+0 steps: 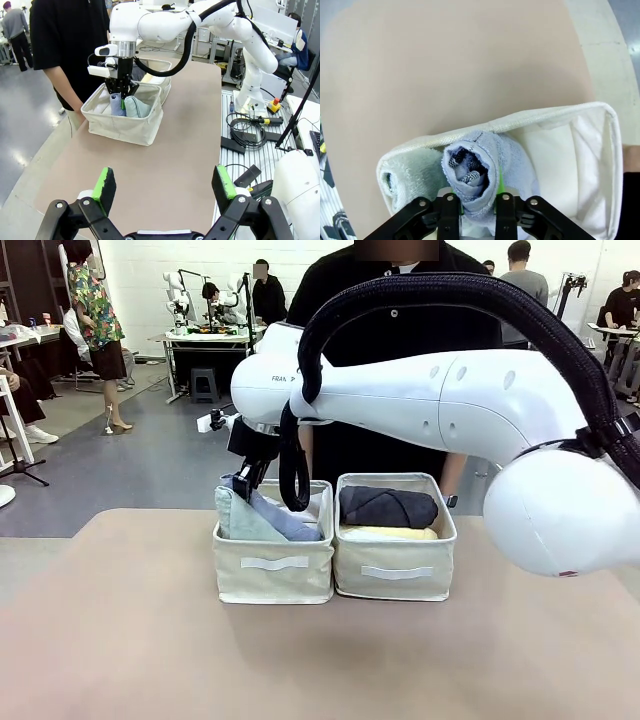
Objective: Sort the towels based on their folding style.
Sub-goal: Pick up another triangle-folded towel from the table and place it in the left Fabric basket.
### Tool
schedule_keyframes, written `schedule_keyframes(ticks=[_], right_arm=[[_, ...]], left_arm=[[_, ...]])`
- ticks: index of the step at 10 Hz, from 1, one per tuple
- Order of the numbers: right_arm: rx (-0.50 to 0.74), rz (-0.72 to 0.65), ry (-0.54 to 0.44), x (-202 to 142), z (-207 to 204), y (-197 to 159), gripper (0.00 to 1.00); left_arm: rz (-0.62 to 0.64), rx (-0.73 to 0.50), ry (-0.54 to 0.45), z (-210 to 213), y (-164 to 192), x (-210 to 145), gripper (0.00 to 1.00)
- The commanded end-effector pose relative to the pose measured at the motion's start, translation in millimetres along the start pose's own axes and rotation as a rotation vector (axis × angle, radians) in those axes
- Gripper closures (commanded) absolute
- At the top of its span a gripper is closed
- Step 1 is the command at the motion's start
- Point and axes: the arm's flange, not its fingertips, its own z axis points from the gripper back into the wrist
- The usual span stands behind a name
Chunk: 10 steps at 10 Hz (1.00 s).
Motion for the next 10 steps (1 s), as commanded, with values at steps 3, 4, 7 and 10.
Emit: schedule_keyframes(ticks=[3, 4, 7, 10], right_arm=[[0.009, 0.033, 0.011, 13.1, -0.5, -6.2, 0.24], [0.011, 0.037, 0.011, 13.3, -0.6, -6.2, 0.42], [0.013, 0.043, 0.016, 12.7, -0.9, -6.3, 0.00], [0.003, 0.050, 0.008, 15.1, 4.7, -5.2, 0.00]], left_arm=[[-0.021, 0.003, -0.021, 1.9, -0.7, 0.1, 0.00], [-0.021, 0.003, -0.021, 1.9, -0.7, 0.1, 0.00], [-0.021, 0.003, -0.021, 1.9, -0.7, 0.1, 0.00], [-0.021, 0.003, -0.021, 1.9, -0.7, 0.1, 0.00]])
